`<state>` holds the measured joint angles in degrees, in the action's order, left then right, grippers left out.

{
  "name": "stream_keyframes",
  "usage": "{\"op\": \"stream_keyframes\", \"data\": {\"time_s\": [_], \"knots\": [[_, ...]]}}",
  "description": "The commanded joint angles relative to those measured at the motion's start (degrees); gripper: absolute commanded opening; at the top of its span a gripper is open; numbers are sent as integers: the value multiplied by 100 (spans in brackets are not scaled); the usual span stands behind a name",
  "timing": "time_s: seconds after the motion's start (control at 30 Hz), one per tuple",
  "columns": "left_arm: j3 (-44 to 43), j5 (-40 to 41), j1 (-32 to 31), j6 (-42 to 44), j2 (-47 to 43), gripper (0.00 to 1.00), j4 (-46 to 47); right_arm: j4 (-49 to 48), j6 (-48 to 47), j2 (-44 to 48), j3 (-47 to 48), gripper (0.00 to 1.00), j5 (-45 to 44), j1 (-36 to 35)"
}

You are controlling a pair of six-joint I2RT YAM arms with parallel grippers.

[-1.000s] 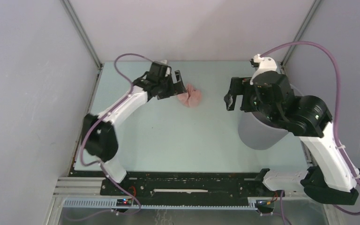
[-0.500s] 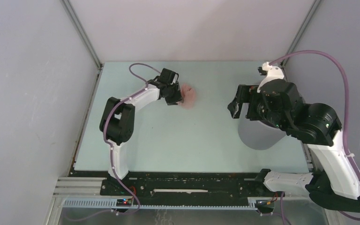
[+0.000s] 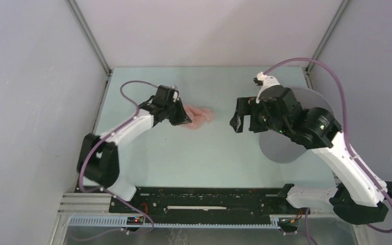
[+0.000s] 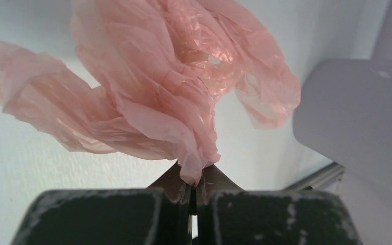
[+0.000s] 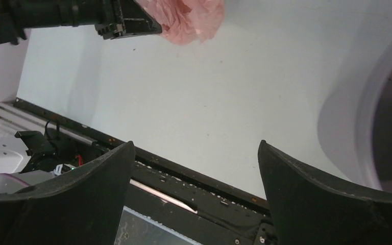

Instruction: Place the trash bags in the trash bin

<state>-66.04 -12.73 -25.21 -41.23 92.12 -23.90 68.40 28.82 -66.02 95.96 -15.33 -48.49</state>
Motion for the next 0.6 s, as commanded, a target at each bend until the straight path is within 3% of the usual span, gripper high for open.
{"op": "stream_keyframes", "data": {"time_s": [0.0,0.3,0.57], "knots": [[546,-497,-1,-412,-1191,0,145,-804,-320,-270,-200,100,646,-52],[1150,-940,-28,-1191,-2670,0,-25,-1657,-702,-1198,-300,100,1773,-133],[906,-1485,-32,-626,-3055,0,-418,-1724,-961,-1825,-229,98,2160,337]]}}
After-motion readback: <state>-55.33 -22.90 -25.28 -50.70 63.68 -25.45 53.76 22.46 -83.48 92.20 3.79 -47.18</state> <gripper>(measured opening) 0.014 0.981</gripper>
